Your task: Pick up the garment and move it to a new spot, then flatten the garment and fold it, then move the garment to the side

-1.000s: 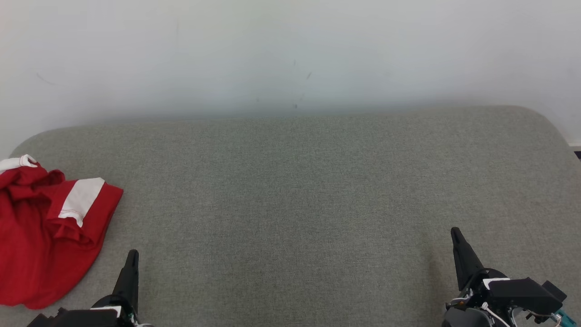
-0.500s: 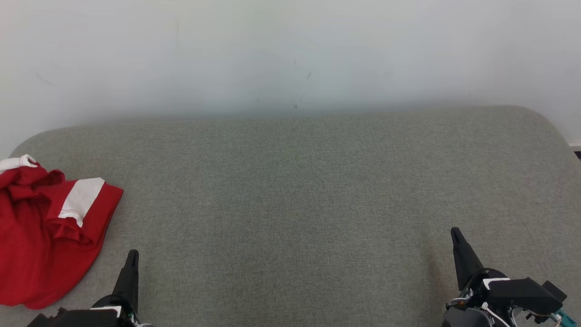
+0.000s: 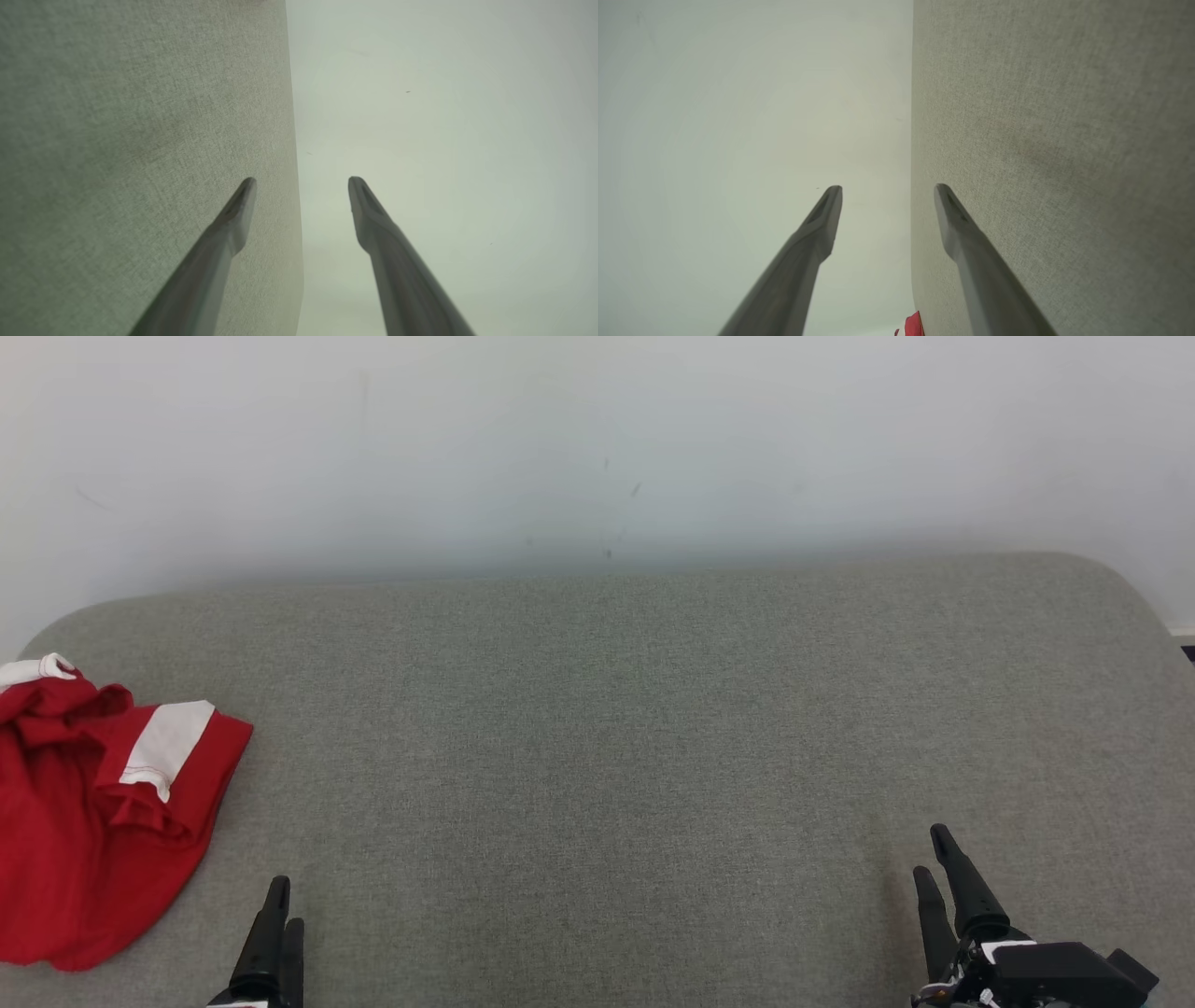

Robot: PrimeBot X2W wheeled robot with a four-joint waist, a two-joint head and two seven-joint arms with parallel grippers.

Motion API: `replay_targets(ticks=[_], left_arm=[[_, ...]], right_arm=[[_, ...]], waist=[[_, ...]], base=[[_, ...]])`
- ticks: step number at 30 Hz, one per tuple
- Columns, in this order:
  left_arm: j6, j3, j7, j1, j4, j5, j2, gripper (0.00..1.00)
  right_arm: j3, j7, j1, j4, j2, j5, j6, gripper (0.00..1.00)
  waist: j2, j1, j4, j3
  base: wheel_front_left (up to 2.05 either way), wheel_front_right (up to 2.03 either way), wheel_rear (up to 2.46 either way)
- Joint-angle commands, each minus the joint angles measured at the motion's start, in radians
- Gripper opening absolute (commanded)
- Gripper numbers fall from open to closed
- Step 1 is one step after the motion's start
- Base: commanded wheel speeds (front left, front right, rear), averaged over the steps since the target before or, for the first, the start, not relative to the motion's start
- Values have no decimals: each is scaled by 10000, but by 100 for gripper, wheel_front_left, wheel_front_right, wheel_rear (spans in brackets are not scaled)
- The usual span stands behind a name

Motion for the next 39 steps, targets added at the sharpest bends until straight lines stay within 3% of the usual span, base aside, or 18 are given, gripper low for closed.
replay_targets(ticks=[1,20,39], left_arm=[[-12,-50,-150,-198,-150,292,87,100],[-19,79,-1013,-219,-166,4424,58,100],[158,-131,-1685,-183,-65,7784,74,100]], right_arm=[[144,-154,-192,-219,-134,-259,-1,100],[522,-1027,-368,-85,-403,-3521,-4,100],[700,-1692,-560,271,-414,-6551,-7,100]], waist=[[0,0,0,5],[0,0,-34,58],[0,0,-101,119]], base=[[0,0,0],[0,0,0],[0,0,0]])
